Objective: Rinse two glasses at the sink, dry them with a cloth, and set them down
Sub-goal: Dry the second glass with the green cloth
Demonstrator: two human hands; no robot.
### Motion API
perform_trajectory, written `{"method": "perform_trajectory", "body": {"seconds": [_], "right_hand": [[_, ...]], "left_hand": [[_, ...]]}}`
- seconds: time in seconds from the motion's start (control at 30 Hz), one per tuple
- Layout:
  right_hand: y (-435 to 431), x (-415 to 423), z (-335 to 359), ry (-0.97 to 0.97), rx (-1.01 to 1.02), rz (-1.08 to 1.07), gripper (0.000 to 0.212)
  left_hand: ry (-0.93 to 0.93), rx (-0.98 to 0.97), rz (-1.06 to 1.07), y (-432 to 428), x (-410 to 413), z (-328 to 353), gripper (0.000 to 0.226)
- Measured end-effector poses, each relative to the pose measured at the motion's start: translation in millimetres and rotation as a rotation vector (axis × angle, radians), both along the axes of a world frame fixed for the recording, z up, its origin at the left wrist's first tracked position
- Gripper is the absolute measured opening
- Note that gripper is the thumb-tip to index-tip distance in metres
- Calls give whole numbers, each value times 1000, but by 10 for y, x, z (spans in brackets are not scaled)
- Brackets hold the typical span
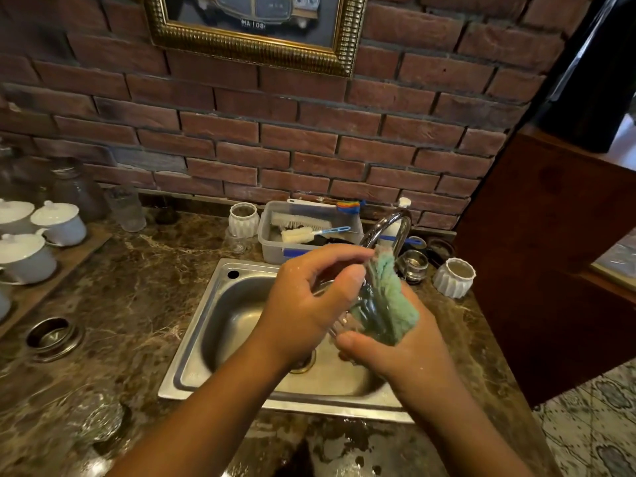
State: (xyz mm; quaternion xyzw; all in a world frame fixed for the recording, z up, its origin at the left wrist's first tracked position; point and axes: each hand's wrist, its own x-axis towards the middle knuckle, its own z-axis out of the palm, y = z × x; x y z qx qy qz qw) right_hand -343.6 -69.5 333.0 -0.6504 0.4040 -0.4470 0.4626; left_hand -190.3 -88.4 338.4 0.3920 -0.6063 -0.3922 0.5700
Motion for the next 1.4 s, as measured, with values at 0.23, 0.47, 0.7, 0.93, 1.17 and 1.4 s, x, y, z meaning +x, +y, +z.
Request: {"method": "perform_trajectory", "body": {"seconds": [0.23,0.47,0.7,0.93,1.17,1.4], "right_hand": [[24,59,-15,161,-221,-158,80],[129,29,20,-648,530,289,66],[135,5,-54,-672,539,202,70],[-35,-38,-115,-162,-21,-284,73],[22,72,-246,118,-190,-260,78],[19,132,-230,-639,432,-114,43]], "left_hand": [[0,-37,176,11,-102,47,24],[150,-161,16,83,-8,120,38],[95,-89,-6,35,-12,27,44],[410,467,99,219,-324,-128,61],[796,605,14,287,-484,-49,61],[860,375,189,226,-577,-246,72]]}}
